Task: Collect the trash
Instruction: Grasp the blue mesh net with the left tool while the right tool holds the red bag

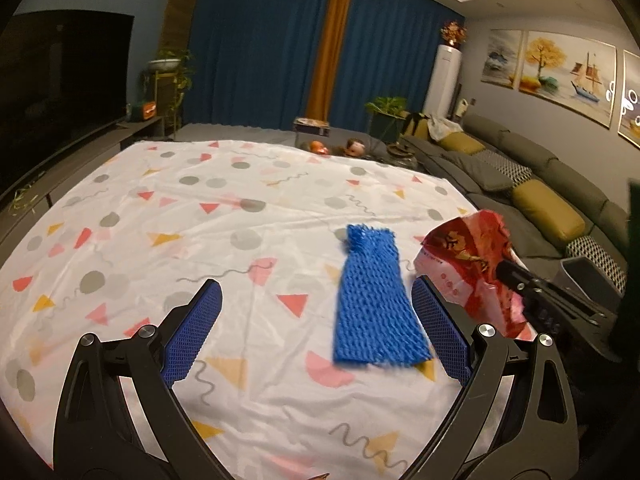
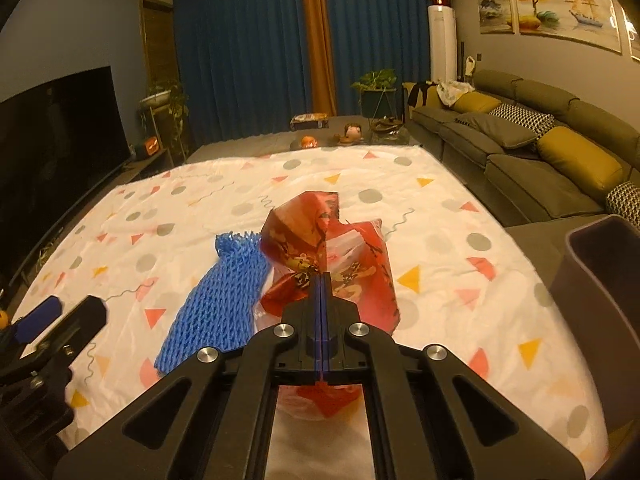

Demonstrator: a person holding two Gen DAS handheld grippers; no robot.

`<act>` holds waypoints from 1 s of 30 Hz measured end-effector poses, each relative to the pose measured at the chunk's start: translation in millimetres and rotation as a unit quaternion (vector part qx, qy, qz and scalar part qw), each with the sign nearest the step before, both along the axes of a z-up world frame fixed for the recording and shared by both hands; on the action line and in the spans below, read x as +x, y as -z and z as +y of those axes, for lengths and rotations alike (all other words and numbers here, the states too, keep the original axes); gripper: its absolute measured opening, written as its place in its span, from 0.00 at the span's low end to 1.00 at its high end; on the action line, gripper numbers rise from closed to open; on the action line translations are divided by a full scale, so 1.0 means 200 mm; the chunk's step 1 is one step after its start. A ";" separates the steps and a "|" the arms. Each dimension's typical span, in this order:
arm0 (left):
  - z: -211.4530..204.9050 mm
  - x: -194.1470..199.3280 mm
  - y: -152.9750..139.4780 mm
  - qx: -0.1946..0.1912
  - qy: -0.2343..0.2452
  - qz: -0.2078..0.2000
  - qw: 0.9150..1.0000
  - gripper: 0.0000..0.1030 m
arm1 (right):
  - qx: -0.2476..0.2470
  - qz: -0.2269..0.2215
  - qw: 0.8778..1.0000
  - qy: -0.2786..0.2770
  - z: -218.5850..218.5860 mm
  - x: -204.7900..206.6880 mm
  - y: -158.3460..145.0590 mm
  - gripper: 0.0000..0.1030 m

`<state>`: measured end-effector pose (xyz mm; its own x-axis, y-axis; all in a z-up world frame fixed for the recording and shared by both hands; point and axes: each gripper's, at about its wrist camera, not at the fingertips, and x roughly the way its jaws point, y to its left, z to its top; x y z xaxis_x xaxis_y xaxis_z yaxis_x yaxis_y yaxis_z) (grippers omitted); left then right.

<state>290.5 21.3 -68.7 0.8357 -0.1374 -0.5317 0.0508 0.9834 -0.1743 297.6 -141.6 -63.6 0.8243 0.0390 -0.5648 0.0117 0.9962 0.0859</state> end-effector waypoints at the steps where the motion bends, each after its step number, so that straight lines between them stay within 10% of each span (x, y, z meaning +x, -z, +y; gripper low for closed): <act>1: -0.02 0.00 0.00 0.003 0.003 0.002 1.000 0.91 | 0.000 -0.003 1.000 0.000 -0.01 -0.02 -0.01 0.01; 17: -0.31 0.16 0.11 0.059 0.050 0.083 0.994 0.87 | 0.017 -0.033 0.999 0.023 -0.22 -0.26 -0.09 0.01; 30: -0.36 0.23 0.22 0.074 0.067 0.134 0.986 0.25 | 0.019 -0.039 0.999 0.025 -0.30 -0.35 -0.11 0.01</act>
